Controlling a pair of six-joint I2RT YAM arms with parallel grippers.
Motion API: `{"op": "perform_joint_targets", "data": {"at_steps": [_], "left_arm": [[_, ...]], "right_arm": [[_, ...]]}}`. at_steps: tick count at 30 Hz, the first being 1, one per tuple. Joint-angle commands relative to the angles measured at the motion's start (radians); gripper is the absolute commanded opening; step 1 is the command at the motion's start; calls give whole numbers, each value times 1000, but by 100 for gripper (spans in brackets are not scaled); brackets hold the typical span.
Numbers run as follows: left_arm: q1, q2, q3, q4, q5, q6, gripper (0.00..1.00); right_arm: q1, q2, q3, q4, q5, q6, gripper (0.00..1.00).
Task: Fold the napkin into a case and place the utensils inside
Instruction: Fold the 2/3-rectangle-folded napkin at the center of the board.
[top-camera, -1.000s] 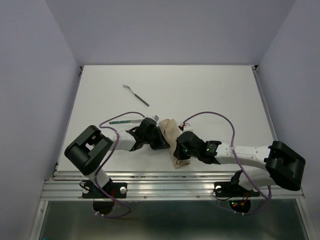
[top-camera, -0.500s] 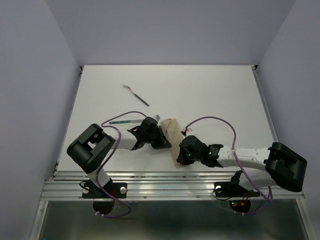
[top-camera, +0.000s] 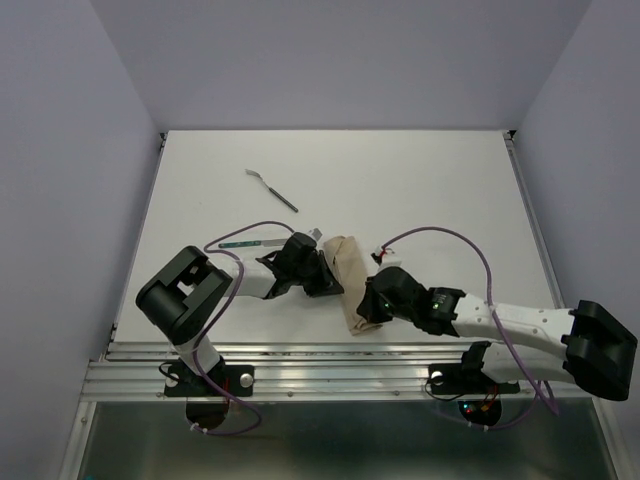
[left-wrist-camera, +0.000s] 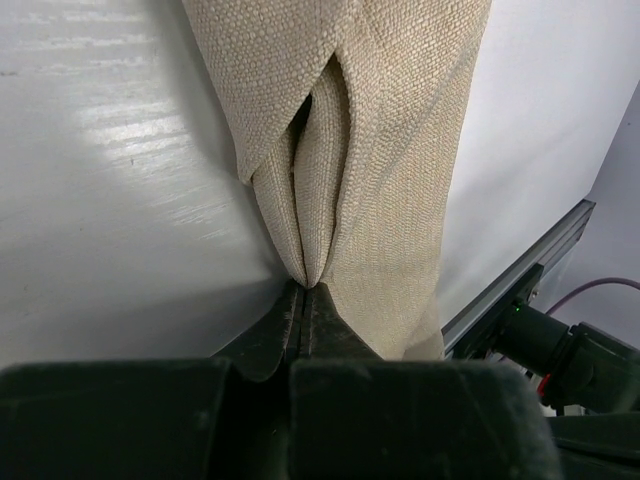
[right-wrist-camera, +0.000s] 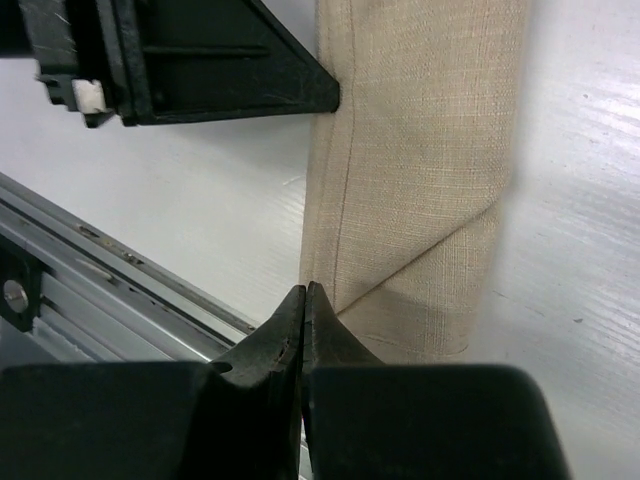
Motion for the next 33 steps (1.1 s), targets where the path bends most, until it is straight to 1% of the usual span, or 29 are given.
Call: {"op": "perform_joint_targets", "data": {"at_steps": [1,5,8,10,14,17,23,27,31,33], "left_arm": [[-4,18,28,-19,-21,27,0],[-4,13,27,-22,-24,29,0],[-4,12,23,-22,-24,27,0],[-4,12,22,-21,-24,27,0],[-6,6,17,-22,-27,32,0],[-4,2,14,-24,-28,35,0],[-4,-8,7,-25,-28,38,0],[-4,-13,2,-27,-27,43,0],[-4,-13,2,-27,-24,46,0],[-4,-11,5,-27,-18,49,0]], "right_arm": [[2,44,-17,8,-17,6,1],[2,115,-71,85,-57,29,1],[2,140,-61,59,-34,27,1],[2,115,-43,18,9,20,1],[2,-4,4,-37,110,-12,1],[-12,-2,60,-45,127,-49,1],[-89,149,164,-13,119,-127,1],[-170,263,251,18,89,-163,1],[-202,345,325,45,59,-190,1],[-211,417,359,51,43,-201,1]]}}
